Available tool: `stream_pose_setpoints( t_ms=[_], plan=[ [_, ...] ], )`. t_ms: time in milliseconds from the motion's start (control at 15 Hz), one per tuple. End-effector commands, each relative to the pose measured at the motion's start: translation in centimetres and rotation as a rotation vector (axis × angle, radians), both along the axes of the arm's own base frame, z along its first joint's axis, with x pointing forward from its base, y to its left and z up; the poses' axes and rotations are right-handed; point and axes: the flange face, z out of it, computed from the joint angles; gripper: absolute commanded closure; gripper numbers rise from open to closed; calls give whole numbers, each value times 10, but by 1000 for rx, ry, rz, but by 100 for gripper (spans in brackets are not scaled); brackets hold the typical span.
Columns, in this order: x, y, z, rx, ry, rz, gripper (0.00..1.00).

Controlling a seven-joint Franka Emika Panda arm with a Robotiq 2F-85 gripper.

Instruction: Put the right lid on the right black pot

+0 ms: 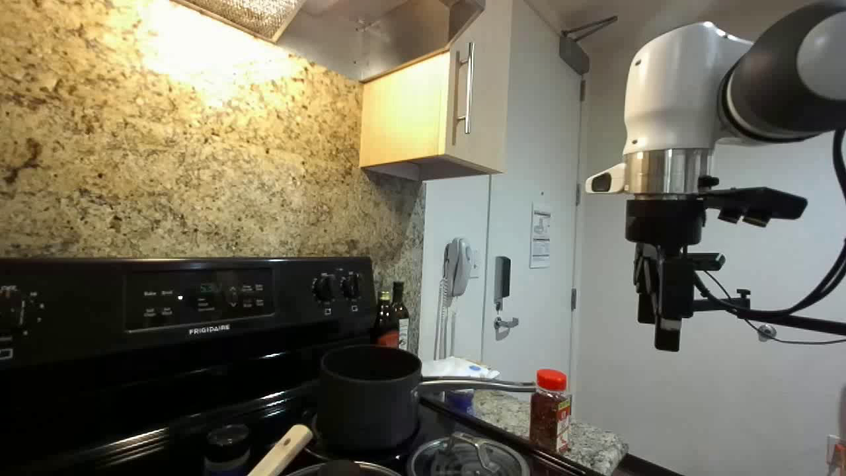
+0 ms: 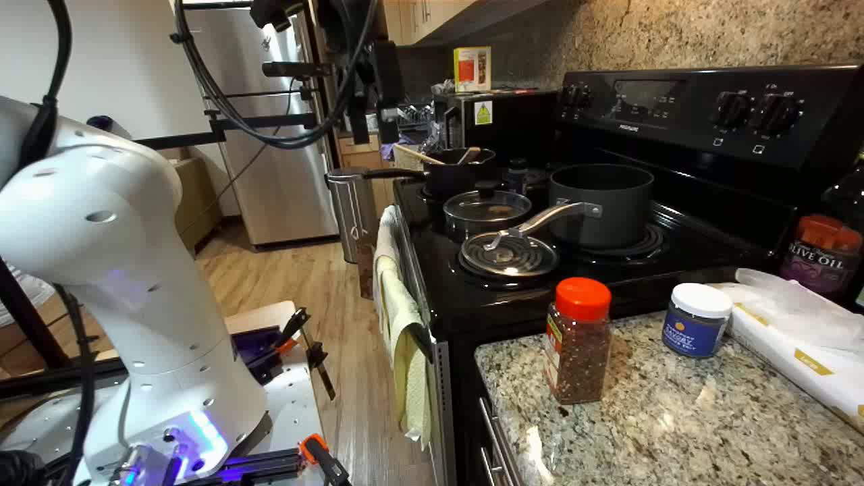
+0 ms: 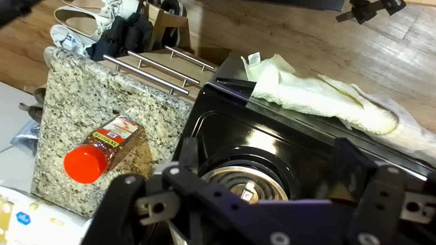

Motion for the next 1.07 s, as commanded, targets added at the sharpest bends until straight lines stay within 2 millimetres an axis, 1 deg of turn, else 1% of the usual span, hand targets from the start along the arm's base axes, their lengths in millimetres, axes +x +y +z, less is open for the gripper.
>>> stream_pose_setpoints(
  t_ms=[0,200,400,667,1000],
  plan=[
    [0,0,1,0,1,0,0],
    [0,0,1,0,1,0,0],
    [10,4,-1,7,14,-132,0],
    [38,11,-9,35,20,-332,0],
    [87,18,-18,73,27,-458,0]
  ],
)
